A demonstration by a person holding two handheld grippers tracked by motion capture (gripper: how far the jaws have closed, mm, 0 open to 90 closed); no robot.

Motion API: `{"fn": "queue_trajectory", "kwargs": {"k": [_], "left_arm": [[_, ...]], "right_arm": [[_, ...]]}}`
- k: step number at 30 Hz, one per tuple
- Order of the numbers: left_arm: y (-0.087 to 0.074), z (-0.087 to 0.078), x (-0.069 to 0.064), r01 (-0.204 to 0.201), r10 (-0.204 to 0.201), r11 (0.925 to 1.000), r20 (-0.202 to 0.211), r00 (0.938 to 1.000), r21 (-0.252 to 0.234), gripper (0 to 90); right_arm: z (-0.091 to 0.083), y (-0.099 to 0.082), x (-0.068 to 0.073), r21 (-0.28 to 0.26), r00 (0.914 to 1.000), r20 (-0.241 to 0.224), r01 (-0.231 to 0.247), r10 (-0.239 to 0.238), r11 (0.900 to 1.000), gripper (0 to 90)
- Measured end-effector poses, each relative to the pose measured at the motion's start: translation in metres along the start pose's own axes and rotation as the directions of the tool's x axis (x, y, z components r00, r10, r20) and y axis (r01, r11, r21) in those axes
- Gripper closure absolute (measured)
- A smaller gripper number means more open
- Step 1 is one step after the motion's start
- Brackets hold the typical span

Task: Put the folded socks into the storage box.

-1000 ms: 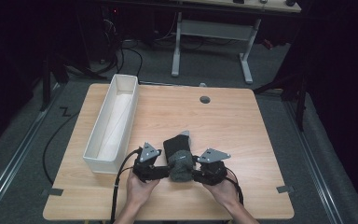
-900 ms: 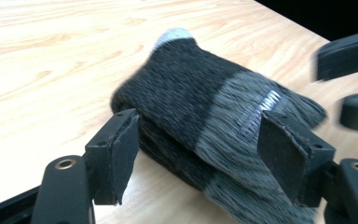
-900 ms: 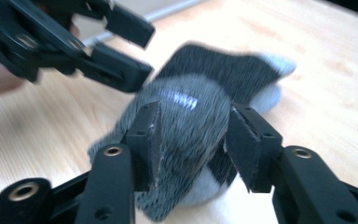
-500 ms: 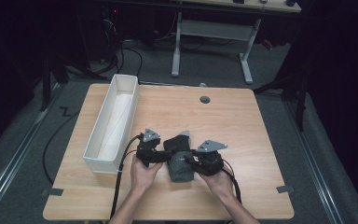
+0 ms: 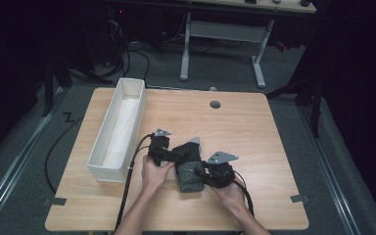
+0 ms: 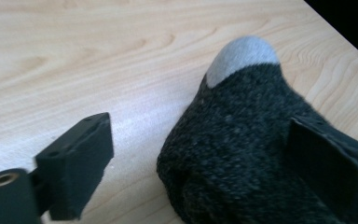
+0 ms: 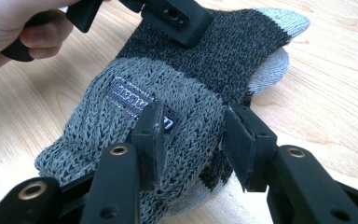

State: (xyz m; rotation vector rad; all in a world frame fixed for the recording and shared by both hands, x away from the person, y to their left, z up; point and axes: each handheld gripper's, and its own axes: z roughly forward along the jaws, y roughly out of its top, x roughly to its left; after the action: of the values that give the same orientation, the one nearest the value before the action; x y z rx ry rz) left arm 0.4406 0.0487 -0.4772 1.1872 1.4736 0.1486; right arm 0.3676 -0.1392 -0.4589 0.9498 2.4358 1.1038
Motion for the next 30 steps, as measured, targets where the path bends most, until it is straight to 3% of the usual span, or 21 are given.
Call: {"fn": "queue_trajectory", "kwargs": {"k": [6,12,21,25,30], "left_arm": [[-0.002,0.009,0.009,0.040,-0.041,0.9989,0.015,0.9991,0.023,0.7],[-0.004,0.012,0.010,0.039,-0.040,0.9989,0.043,0.9983,0.025,0.2],[-0.010,0.022,0.010,0.048,-0.054,0.9951,0.066,0.9964,0.086,0.7],[-0.011,0.019,0.010,0.041,-0.050,0.9922,0.076,0.9958,0.118,8.6],[-0.012,0.014,0.003,0.018,-0.035,0.9911,0.122,0.9919,0.132,27.8]], "right_arm": [[0.002,-0.003,-0.001,0.004,1.0000,-0.006,-0.006,0.006,1.0000,58.5],[0.002,-0.005,-0.003,0.010,0.9999,-0.012,0.003,-0.003,0.9999,58.5],[0.003,-0.008,-0.005,0.022,0.9999,-0.012,0.008,-0.007,0.9997,58.6],[0.003,-0.009,-0.007,0.022,0.9998,-0.015,0.011,-0.011,0.9997,58.4],[0.003,-0.010,-0.009,0.021,0.9998,-0.021,0.006,-0.006,0.9998,58.4]]}}
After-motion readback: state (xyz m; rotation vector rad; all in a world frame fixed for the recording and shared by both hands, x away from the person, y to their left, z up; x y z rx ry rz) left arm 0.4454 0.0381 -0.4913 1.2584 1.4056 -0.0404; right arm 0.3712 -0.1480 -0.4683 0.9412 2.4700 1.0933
